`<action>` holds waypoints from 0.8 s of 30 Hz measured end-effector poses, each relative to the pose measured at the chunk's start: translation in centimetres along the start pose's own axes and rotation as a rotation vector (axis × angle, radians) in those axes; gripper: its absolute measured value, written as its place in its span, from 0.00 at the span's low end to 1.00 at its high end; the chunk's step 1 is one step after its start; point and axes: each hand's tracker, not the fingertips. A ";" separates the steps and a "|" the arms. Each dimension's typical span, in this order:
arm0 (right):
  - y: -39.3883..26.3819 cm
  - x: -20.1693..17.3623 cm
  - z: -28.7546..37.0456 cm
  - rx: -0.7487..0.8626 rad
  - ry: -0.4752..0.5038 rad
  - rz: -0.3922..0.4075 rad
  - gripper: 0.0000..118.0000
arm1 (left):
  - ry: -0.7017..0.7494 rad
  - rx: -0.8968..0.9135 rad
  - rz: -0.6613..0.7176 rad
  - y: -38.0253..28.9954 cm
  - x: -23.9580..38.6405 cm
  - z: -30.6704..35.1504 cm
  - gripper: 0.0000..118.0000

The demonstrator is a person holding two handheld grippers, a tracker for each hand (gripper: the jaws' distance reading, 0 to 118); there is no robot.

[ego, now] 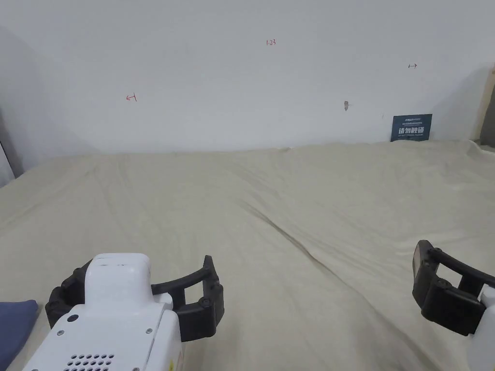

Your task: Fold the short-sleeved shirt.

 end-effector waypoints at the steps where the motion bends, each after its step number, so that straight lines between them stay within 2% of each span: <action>1: 0.0 0.0 0.0 0.000 0.000 0.001 0.88 | 0.000 0.001 0.000 0.0 0.0 0.0 1.00; 8: 0.4 0.0 -0.1 0.022 -0.002 0.036 0.88 | 0.002 0.000 0.002 0.1 -0.1 0.0 1.00; 24: 0.7 0.2 -0.4 0.012 -0.001 0.020 0.88 | -0.004 -0.005 0.002 0.2 0.4 -0.5 1.00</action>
